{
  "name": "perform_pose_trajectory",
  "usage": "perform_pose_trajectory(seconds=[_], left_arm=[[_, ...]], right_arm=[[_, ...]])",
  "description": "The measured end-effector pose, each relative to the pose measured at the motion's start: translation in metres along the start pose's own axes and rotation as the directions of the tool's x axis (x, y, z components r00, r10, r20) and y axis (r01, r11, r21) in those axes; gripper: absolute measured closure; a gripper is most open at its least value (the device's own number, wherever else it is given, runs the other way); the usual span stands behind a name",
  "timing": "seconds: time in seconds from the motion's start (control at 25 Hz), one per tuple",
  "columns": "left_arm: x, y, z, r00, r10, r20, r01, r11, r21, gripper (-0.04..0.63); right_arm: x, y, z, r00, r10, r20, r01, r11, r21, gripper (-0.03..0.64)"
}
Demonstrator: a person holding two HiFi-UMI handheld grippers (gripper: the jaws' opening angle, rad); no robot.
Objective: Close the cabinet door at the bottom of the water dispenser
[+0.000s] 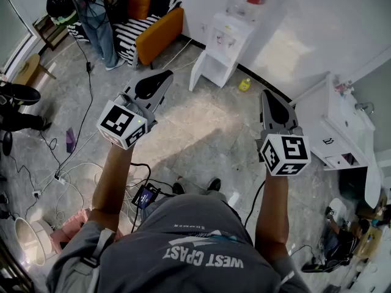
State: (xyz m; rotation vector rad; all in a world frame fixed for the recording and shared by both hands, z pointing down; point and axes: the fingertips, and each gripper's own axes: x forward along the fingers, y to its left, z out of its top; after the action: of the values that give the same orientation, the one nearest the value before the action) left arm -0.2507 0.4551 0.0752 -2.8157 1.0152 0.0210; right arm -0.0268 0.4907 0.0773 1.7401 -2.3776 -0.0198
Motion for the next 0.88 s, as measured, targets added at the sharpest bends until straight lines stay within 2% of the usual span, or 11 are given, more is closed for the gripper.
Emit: perform_pose_trajectory(seconds=[0.56, 0.88], left_arm=[[0.001, 0.009, -0.007, 1.000, -0.004, -0.002, 0.004, 1.000, 0.001, 0.574], [0.023, 0.012, -0.020, 1.000, 0.007, -0.031, -0.007, 1.000, -0.009, 0.574]], right_arm=[[0.008, 0.000, -0.003, 1.000, -0.019, 0.001, 0.019, 1.000, 0.016, 0.589], [0.025, -0.024, -0.009, 0.999, 0.002, 0.034, -0.006, 0.995, 0.103, 0.588]])
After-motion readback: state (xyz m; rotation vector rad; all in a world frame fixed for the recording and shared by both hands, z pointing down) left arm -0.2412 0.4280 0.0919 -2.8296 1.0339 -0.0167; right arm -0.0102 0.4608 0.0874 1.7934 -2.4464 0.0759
